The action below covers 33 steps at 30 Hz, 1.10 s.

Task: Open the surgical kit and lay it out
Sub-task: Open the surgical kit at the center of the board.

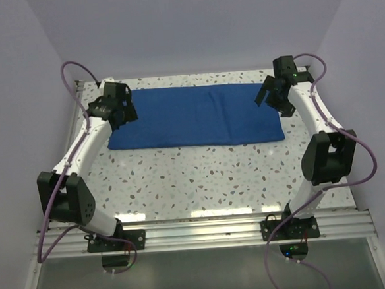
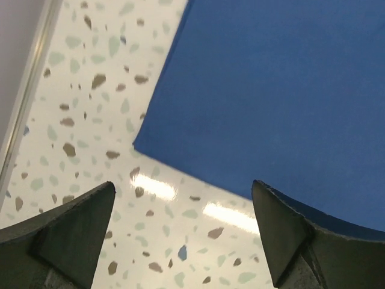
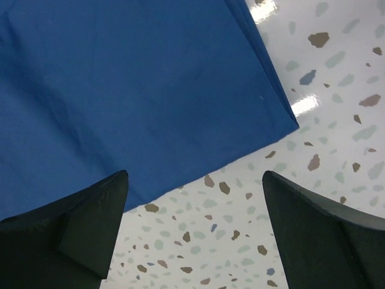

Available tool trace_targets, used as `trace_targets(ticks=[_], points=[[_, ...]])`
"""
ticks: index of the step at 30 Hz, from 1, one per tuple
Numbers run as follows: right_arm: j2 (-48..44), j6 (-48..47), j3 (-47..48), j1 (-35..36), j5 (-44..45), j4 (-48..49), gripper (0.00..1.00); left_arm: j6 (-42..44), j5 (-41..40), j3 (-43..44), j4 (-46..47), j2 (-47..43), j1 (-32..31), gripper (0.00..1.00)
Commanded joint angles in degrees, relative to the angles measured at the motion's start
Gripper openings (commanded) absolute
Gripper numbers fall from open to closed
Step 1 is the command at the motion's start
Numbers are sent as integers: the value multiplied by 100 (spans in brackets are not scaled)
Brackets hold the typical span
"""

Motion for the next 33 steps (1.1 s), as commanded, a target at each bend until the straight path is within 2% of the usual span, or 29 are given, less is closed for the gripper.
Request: trace_targets(ticks=[1, 7, 10, 14, 20, 26, 33], points=[[238, -3, 323, 5, -274, 585, 98, -174, 36, -588, 22, -59, 28, 100], [651, 251, 455, -92, -196, 1516, 99, -350, 307, -1371, 469, -991, 28, 100], [976, 401, 621, -101, 6, 1842, 97, -412, 720, -1723, 611, -1404, 19, 100], [1591, 594, 1182, -92, 472, 1913, 90, -456, 1274, -1996, 576, -1676, 19, 99], [2540, 613, 1710, -92, 886, 2274, 86, -622, 1354, -2383, 365, -2229, 19, 98], [3796, 235, 3422, -101, 1185, 2080, 86, -737, 1345, -2664, 225, -2687, 19, 97], [4545, -90, 4331, -162, 1510, 2080, 84, -702, 1117, -2691, -135, -2829, 19, 97]])
